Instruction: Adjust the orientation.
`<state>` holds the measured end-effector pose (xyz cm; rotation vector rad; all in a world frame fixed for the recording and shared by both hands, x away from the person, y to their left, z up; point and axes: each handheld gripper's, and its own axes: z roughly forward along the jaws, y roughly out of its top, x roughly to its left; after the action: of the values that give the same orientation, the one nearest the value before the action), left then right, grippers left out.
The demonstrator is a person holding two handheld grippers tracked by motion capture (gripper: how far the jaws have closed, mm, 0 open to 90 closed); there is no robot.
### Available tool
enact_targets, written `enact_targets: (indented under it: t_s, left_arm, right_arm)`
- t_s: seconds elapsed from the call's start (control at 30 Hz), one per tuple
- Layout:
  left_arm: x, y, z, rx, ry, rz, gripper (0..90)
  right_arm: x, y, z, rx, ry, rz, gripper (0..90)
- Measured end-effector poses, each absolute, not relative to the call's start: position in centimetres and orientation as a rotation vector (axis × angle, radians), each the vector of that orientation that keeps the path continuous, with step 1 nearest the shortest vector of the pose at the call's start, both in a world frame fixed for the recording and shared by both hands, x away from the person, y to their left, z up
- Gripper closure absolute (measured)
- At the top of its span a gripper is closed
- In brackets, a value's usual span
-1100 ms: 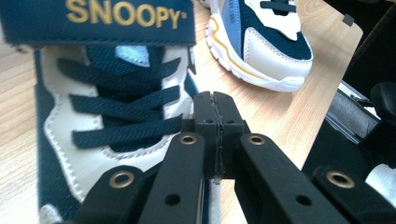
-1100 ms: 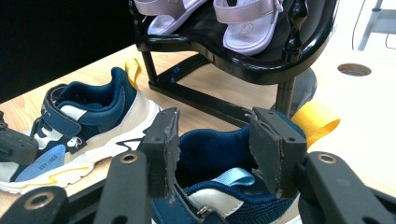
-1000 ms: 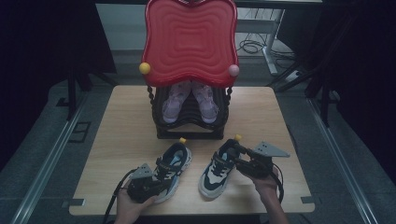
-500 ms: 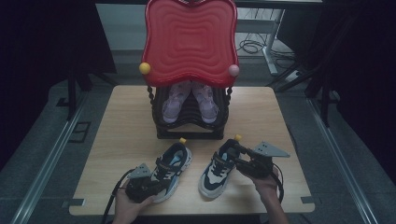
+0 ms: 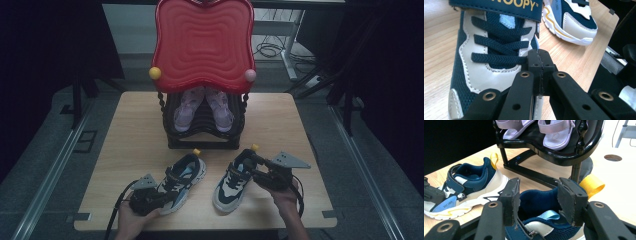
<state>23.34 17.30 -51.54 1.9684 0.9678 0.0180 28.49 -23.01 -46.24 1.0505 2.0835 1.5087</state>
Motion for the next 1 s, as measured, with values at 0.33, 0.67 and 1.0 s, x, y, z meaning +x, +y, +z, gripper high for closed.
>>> enact_targets:
  t_s: [0.33,0.67,1.0]
  left_arm:
    - [23.9,19.2,-51.4,1.957,1.010,0.051,89.9]
    - [24.7,20.8,-51.3,1.951,1.048,0.071,89.8]
    - [25.8,22.3,-51.3,1.938,1.092,0.090,89.8]
  right_arm:
    - [28.5,-23.0,-46.3,1.045,2.085,1.506,52.0]
    - [28.5,-23.0,-46.3,1.046,2.085,1.503,52.1]
    - [28.5,-23.0,-46.3,1.047,2.086,1.504,52.0]
